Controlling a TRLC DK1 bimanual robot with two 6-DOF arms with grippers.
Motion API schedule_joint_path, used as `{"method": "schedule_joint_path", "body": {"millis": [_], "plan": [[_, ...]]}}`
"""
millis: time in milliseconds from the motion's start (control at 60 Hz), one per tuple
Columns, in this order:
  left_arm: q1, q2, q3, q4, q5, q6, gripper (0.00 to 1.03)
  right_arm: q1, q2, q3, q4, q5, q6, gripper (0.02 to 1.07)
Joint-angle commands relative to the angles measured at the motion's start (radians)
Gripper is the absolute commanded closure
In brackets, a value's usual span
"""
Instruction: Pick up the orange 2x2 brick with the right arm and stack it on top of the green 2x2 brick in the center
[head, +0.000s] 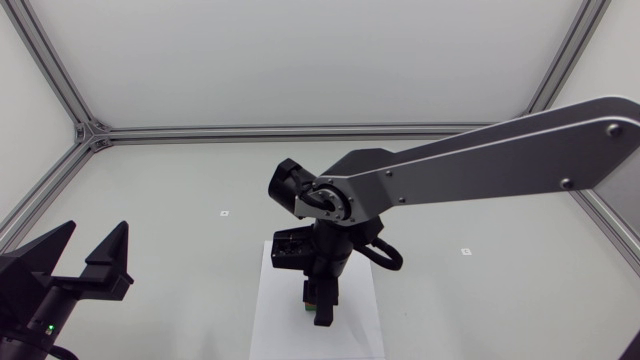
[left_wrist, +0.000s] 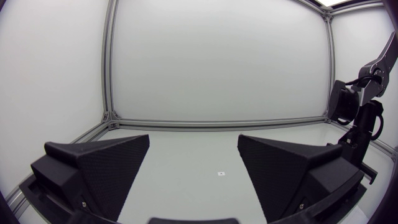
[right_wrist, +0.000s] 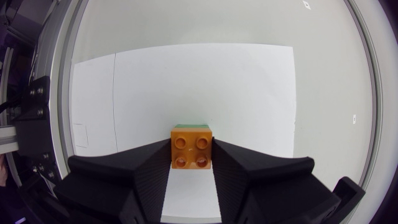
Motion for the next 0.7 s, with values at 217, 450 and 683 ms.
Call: {"method": "schedule_joint_path", "body": {"millis": [217,450,683], "plan": [[0.004,-0.008,-0.041,-0.015,0.004,0.013,0.04,0.04,0.116,-0.033,-0.028,0.097,0.025,1.02],[0.004,-0.008,-0.041,-0.015,0.004,0.013,0.04,0.01,0.129,-0.05,-0.031,0.047,-0.009,1.02],[0.004,-0.008,-0.041,-0.014,0.004,0.013,0.04,0.012,0.1,-0.087,-0.016,0.045,-0.02,1.02]]}}
